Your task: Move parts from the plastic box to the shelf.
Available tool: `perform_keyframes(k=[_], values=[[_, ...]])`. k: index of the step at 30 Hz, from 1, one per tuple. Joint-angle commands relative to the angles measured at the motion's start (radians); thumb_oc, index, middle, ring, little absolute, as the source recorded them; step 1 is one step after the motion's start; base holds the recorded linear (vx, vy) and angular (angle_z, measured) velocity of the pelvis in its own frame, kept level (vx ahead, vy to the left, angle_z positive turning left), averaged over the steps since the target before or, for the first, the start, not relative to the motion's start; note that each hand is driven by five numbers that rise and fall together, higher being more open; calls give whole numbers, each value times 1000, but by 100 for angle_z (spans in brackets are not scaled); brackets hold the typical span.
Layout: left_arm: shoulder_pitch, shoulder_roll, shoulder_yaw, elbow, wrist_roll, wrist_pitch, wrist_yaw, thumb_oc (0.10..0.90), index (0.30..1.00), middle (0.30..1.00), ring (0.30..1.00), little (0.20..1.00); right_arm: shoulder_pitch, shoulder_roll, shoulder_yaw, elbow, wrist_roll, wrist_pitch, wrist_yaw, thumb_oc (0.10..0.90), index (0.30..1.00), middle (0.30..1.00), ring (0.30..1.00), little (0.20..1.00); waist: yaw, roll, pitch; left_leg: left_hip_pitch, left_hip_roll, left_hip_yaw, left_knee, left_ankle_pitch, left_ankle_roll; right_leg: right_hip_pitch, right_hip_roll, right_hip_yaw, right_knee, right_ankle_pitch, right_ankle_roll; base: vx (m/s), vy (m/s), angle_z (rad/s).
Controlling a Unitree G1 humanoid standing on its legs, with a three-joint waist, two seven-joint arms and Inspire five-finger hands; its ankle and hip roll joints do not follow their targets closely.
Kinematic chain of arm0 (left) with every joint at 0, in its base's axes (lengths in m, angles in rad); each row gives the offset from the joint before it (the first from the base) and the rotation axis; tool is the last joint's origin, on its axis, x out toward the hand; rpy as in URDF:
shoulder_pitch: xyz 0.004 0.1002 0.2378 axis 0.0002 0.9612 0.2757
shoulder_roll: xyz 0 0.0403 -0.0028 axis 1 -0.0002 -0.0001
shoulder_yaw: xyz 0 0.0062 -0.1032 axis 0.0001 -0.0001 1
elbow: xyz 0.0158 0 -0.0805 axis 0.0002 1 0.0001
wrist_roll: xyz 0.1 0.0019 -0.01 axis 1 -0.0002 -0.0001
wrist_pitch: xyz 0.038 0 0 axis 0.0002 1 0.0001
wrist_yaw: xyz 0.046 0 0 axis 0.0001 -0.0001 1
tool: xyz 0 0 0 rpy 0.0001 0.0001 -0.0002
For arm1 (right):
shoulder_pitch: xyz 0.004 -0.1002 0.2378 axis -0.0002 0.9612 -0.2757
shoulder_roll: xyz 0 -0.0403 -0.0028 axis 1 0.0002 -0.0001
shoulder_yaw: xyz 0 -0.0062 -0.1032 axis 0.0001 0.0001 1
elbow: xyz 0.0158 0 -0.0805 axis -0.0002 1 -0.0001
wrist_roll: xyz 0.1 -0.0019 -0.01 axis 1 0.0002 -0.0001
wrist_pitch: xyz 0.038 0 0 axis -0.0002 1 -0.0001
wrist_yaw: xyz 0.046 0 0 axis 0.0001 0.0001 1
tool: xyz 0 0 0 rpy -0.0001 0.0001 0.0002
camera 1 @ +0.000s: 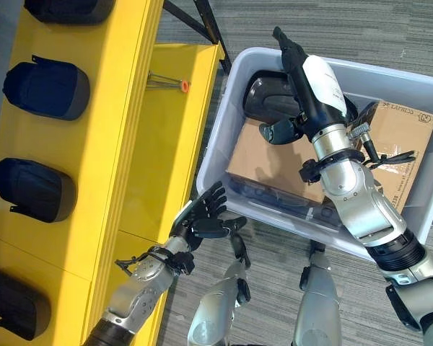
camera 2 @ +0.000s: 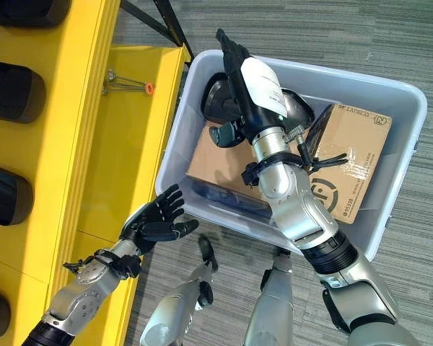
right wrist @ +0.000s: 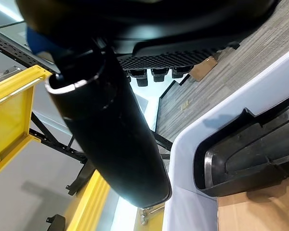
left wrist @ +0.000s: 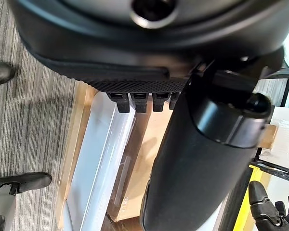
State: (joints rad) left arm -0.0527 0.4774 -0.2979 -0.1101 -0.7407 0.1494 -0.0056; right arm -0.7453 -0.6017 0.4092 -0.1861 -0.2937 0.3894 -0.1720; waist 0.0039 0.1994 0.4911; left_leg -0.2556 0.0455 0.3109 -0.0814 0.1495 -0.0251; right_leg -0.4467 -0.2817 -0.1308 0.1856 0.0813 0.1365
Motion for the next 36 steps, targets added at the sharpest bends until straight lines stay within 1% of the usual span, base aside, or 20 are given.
perform_keyframes(k=[1, 7, 9, 15, 16, 18, 20, 22, 23, 24, 28, 29, 30, 31, 34, 36], values=[[14, 5, -1, -170, -7, -68, -13, 900, 1000, 1000, 1000, 1000, -167, -33, -22, -103, -52, -67, -13, 900, 1000, 1000, 1000, 1000, -22, 65, 29, -83, 36, -70, 175, -117, -45, -46, 1, 18, 133, -154, -26, 0, 0, 0], [14, 3, -4, -171, -5, -70, -17, 900, 1000, 1000, 1000, 1000, -167, -39, -14, -106, -85, -59, 9, 900, 1000, 1000, 1000, 1000, -22, 70, 29, -106, 34, -67, 184, -118, -45, -76, 3, 25, 144, -153, -29, 0, 0, 0], [12, 2, -5, -172, -4, -70, -14, 900, 1000, 1000, 1000, 1000, -166, -38, -9, -105, -73, -41, 6, 900, 1000, 1000, 1000, 1000, -21, 71, 29, -119, 31, -68, 189, -118, -44, -90, 4, 27, 149, -154, -30, -15, 2, 0], [7, -3, -10, -160, 8, -79, -9, 900, 1000, 1000, 1000, 1000, -176, -41, 7, -64, -62, -37, -13, 900, 1000, 1000, 1000, 1000, -13, 72, 29, -183, 25, -75, 220, -121, -41, -156, 14, 34, 184, -160, -39, -45, -5, 2], [5, -5, -14, -155, 11, -92, -3, 900, 1000, 1000, 1000, 1000, -175, -44, 7, -55, -59, -50, -20, 900, 1000, 1000, 1000, 1000, -10, 73, 29, -218, 22, -78, 242, -125, -40, -190, 20, 37, 208, -167, -45, -53, -14, 2], [-1, -7, -19, -147, 6, -101, 15, 900, 1000, 1000, 1000, 1000, -172, -45, 7, -57, -58, -54, -25, 900, 1000, 1000, 1000, 1000, -7, 71, 29, -282, 19, -83, 287, -135, -39, -256, 29, 45, 262, -185, -55, -66, -17, 2], [-4, -11, -22, -140, 11, -105, 14, 900, 1000, 1000, 1000, 1000, -169, -39, 10, -61, -67, -54, -33, 900, 1000, 1000, 1000, 1000, -5, 71, 29, -312, 19, -83, 304, -137, -38, -284, 36, 49, 282, -191, -62, -36, -12, 4], [-1, -12, -30, -136, 15, -114, 19, 900, 1000, 1000, 1000, 1000, -163, -31, 13, -65, -83, -68, -57, 900, 1000, 1000, 1000, 1000, -4, 70, 29, -342, 17, -86, 322, -141, -36, -311, 42, 50, 303, -200, -67, 23, -13, 0], [7, -14, -42, -130, 24, -122, 24, 900, 1000, 1000, 1000, 1000, -145, -19, 12, -66, -100, -69, -68, 900, 1000, 1000, 1000, 1000, -4, 66, 29, -345, 12, -96, 342, -169, -42, -311, 45, 58, 329, -234, -63, 51, -41, 0], [8, -16, -43, -124, 25, -128, 28, 900, 1000, 1000, 1000, 1000, -137, -14, 8, -68, -111, -65, -68, 900, 1000, 1000, 1000, 1000, -4, 64, 29, -364, 13, -96, 356, -174, -40, -328, 49, 60, 344, -241, -66, 45, -58, 0], [9, -17, -43, -115, 32, -127, 30, 900, 1000, 1000, 1000, 1000, -132, -13, 8, -61, -135, -62, -72, 900, 1000, 1000, 1000, 1000, -2, 60, 29, -400, 14, -100, 383, -181, -36, -356, 54, 64, 365, -247, -70, -3, -39, -4], [11, -18, -38, -98, 39, -135, 24, 900, 1000, 1000, 1000, 1000, -143, -33, 10, -46, -160, -66, -99, 900, 1000, 1000, 1000, 1000, -3, 60, 29, -432, 16, -103, 408, -188, -33, -386, 55, 71, 386, -251, -73, 6, -36, -3], [15, -16, -36, -90, 40, -145, 21, 900, 1000, 1000, 1000, 1000, -144, -39, 6, -38, -167, -75, -106, 900, 1000, 1000, 1000, 1000, -3, 60, 29, -440, 17, -104, 416, -190, -32, -394, 55, 74, 393, -253, -74, 4, -34, -2], [17, -16, -37, -82, 38, -158, 18, 900, 1000, 1000, 1000, 1000, -153, -48, 3, -34, -179, -78, -114, 900, 1000, 1000, 1000, 1000, -3, 60, 29, -447, 17, -106, 425, -194, -31, -399, 55, 76, 400, -256, -77, 0, 0, 0], [21, -14, -32, -78, 40, -166, 7, 900, 1000, 1000, 1000, 1000, -169, -67, 0, -29, -200, -84, -134, 900, 1000, 1000, 1000, 1000, -3, 63, 29, -458, 18, -106, 438, -199, -29, -411, 54, 80, 412, -260, -78, 0, 0, 0], [27, -10, -31, -75, 35, -177, -2, 900, 1000, 1000, 1000, 1000, -196, -91, -7, -24, -252, -101, -155, 900, 1000, 1000, 1000, 1000, -4, 67, 29, -463, 18, -106, 447, -203, -29, -417, 53, 85, 420, -263, -80, 7, 8, -2]])
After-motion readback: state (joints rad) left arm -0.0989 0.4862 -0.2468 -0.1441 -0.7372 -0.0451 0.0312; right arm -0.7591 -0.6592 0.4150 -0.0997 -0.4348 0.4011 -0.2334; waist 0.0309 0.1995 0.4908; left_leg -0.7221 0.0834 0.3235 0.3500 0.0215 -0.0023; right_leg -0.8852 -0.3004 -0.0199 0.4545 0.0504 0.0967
